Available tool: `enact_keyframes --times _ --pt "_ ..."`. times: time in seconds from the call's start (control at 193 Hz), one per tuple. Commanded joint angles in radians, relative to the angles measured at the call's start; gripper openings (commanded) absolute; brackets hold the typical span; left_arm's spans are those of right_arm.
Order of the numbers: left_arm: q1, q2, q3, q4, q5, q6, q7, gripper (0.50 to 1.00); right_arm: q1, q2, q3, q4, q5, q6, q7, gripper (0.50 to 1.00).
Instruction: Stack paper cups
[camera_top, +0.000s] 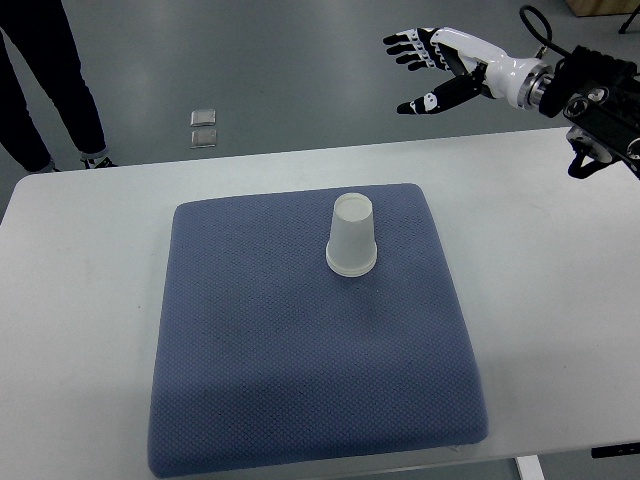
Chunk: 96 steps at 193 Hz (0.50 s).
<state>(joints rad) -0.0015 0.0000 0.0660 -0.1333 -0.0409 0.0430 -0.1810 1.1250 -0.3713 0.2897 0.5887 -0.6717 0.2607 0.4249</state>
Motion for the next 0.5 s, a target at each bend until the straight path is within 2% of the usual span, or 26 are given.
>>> enact_keyframes --times 0.0,0.228,0.492 --pt "0.0 0.0 0.0 0.001 0.0 0.0 0.0 1.0 -0.079 0.008 0.005 -0.004 0.167 -0.051 0.0 0.899" --pt "0.0 0.0 0.0 0.001 0.0 0.0 0.0 1.0 -0.185 0.014 0.006 -0.006 0.501 -0.141 0.0 0.899" --pt "0.0 0.0 0.0 0.0 0.0 0.0 0.0 1.0 -0.264 0.032 0.008 -0.009 0.86 -0.156 0.003 0.899"
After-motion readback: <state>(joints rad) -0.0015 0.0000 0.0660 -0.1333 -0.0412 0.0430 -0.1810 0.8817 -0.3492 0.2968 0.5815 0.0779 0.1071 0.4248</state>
